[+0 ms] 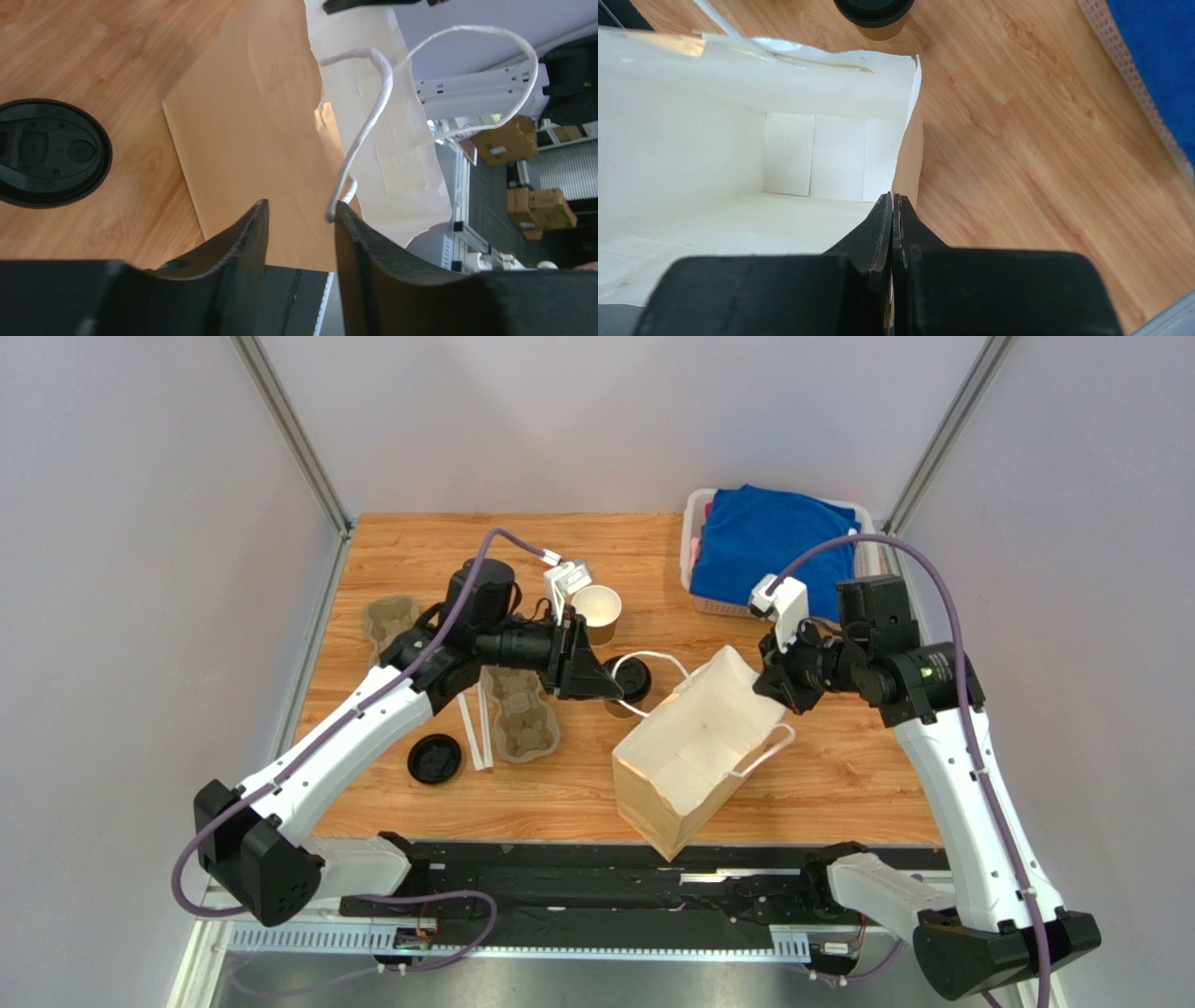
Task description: Pack the takeout coffee
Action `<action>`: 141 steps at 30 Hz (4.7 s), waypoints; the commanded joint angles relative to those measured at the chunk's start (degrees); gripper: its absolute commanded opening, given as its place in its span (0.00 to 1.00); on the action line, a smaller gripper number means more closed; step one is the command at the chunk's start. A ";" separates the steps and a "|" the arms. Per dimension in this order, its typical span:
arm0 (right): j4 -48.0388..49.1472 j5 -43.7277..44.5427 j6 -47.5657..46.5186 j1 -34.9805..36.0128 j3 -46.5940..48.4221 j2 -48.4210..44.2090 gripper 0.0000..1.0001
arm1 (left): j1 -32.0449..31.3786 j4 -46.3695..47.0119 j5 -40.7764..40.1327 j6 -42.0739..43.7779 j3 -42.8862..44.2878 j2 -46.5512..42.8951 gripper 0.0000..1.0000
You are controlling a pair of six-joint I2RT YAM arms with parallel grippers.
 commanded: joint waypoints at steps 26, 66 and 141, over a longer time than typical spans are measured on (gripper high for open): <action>1.83 3.95 14.26 0.19 -1.25 -0.63 0.00 | -30.14 -39.04 -40.71 55.35 59.21 25.79 0.63; 2.80 3.43 12.85 0.10 -2.48 -0.72 0.00 | -30.58 -47.39 -27.79 63.61 65.81 28.34 0.51; 1.04 5.36 10.82 0.02 2.43 1.04 0.87 | -5.01 -24.89 -2.22 17.82 33.55 18.95 0.63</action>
